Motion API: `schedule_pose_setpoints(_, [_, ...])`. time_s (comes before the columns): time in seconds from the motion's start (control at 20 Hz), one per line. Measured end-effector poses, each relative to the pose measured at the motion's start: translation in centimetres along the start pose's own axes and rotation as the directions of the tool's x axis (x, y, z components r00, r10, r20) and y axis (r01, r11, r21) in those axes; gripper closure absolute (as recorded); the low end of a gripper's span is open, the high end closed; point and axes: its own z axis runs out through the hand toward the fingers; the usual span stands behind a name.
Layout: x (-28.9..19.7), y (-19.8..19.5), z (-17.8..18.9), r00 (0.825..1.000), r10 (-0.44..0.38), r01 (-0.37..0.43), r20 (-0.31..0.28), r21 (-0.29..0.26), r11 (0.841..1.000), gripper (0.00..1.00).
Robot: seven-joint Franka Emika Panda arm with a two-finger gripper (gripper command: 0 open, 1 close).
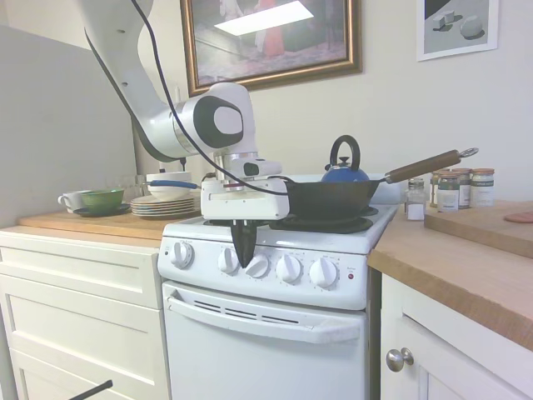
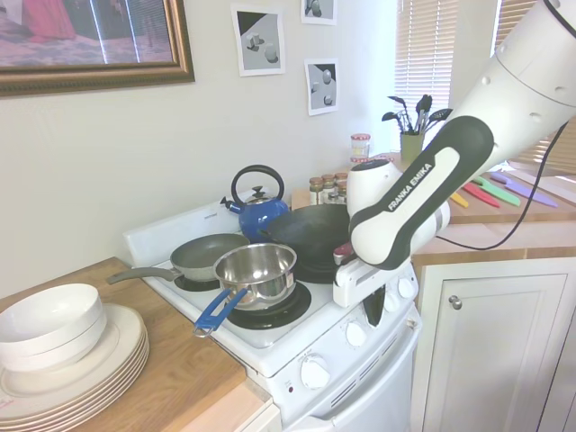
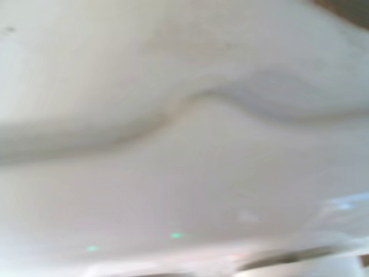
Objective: Turn on the stove on the top left
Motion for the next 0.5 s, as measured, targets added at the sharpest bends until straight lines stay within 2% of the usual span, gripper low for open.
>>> schedule_pose_setpoints(0.5, [-1.4,-0.7,0.9,0.998,-0.007,0.003,-0.07,-0.05,0.999,1.0])
